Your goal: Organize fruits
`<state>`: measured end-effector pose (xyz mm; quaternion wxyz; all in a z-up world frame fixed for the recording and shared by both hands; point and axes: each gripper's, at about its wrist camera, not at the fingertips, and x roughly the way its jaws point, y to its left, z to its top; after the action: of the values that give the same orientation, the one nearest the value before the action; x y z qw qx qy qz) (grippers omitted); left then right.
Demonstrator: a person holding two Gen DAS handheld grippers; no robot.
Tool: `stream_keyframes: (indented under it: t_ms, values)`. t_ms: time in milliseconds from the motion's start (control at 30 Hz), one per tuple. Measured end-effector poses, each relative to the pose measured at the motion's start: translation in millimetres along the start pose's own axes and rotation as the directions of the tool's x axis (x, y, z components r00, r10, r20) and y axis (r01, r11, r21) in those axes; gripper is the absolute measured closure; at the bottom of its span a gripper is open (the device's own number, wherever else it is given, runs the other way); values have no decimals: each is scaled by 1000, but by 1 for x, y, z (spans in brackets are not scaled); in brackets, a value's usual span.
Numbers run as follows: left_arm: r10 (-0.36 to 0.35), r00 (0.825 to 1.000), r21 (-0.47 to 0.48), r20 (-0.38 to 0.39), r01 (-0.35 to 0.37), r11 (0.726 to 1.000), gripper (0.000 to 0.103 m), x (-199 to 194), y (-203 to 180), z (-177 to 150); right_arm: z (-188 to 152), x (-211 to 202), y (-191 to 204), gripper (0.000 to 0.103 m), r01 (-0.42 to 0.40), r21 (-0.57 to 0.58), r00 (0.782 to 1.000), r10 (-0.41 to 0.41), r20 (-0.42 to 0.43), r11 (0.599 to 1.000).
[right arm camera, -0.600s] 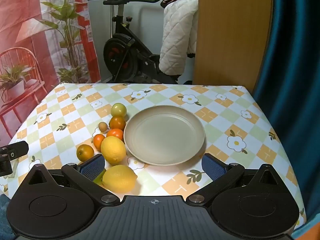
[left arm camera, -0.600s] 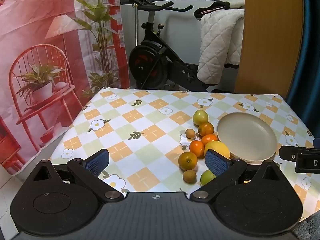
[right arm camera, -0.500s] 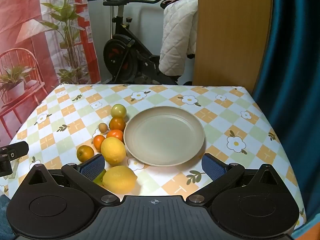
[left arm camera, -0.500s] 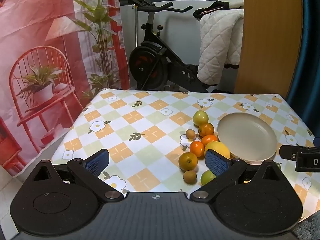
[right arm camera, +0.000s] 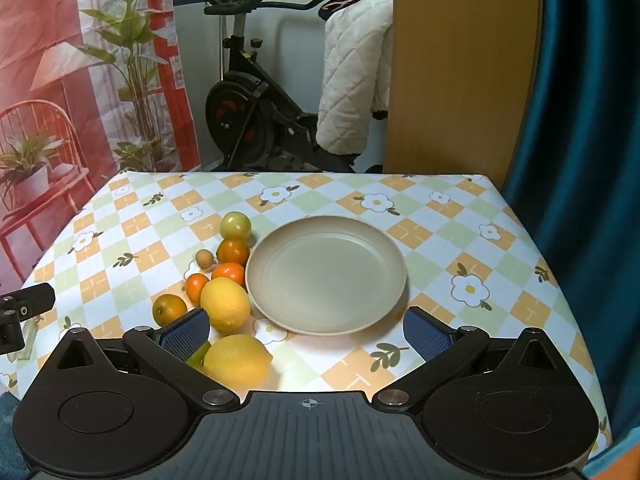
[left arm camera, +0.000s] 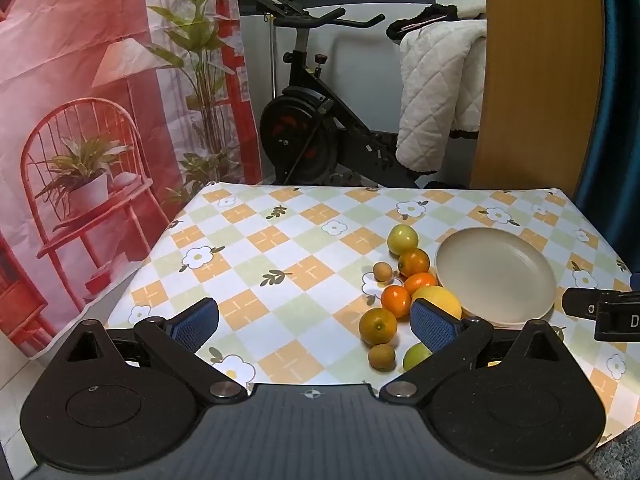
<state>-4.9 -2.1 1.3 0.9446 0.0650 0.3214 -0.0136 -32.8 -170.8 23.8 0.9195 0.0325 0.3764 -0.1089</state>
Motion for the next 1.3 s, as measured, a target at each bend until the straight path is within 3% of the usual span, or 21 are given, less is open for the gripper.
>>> stream_keyframes:
  t_ms: [1300]
  values:
    - [-9, 1000, 4, 14, 9, 1000, 0, -3, -2, 2, 4, -7, -2, 0, 3, -4, 1000, -3, 12, 1000]
